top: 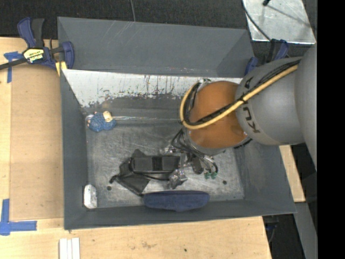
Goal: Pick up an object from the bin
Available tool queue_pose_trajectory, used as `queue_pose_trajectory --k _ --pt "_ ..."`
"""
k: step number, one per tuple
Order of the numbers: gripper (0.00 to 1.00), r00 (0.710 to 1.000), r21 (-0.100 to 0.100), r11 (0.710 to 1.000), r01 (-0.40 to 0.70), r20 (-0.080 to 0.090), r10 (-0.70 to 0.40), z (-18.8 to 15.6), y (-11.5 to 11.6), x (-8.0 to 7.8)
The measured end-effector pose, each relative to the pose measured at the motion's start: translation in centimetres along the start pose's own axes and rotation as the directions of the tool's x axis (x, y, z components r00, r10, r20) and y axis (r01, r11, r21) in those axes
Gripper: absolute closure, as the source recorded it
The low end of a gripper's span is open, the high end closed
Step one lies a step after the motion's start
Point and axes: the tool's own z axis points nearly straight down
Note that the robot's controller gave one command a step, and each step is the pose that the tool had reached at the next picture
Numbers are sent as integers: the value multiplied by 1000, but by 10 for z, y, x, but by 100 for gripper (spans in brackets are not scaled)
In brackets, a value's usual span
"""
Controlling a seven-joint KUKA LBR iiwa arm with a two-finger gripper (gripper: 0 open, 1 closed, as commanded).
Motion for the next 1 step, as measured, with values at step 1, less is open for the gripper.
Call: queue_pose_trajectory --k 1 --pt "100 1000 2 1000 -6 -1 6 -120 7 2"
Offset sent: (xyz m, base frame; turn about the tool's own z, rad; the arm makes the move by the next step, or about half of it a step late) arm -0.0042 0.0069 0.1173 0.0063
